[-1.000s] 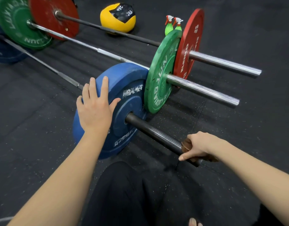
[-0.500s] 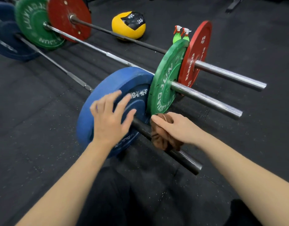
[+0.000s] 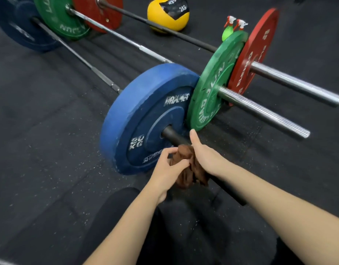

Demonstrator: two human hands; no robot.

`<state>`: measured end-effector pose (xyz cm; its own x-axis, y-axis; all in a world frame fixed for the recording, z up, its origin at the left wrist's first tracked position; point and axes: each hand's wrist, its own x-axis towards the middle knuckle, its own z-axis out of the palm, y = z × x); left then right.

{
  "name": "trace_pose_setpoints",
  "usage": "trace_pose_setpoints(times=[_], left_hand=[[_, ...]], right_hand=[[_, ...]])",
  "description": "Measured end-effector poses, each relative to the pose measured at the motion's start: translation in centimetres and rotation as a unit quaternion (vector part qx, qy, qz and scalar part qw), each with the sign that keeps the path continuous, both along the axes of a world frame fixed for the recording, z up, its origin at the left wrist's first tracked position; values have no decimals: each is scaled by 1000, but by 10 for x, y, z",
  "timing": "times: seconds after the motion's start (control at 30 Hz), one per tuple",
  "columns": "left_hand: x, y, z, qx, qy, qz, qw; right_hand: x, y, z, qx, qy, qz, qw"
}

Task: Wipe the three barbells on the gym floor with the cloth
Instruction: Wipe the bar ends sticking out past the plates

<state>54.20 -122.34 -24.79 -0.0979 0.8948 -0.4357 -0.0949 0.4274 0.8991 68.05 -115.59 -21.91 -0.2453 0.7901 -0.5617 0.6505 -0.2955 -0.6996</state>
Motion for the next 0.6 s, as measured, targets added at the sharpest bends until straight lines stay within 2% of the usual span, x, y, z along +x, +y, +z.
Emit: trace_pose_setpoints(times=[0.03, 0.07, 0.13, 0.2, 0.27, 0.3, 0.4, 0.53, 0.6], left_hand=[[5, 0, -3, -28, -7, 15, 999], [8, 1, -6, -44, -2, 39, 998], [4, 7, -13, -55, 3, 128, 990], [-6, 16, -20, -61, 18, 205, 977], [-11, 27, -25, -60, 38, 227, 971], [-10, 32, -26, -60, 49, 230, 970], [1, 50, -24, -64, 88, 259, 960], [15, 60, -24, -61, 100, 307, 944], [18, 58, -28, -45, 106, 295, 949]], right_hand=[[6, 2, -7, 67, -59, 22, 996], [16, 3, -13, 135, -88, -16, 987], [37, 8, -26, 167, -192, 24, 967], [54, 2, -44, 103, -230, -3, 968], [56, -13, -56, 70, -220, -37, 972], [56, -18, -57, 66, -237, -7, 969], [52, -20, -57, 134, -282, 25, 950], [53, -17, -59, 124, -301, 38, 945], [53, -16, -61, 126, -319, 39, 939]])
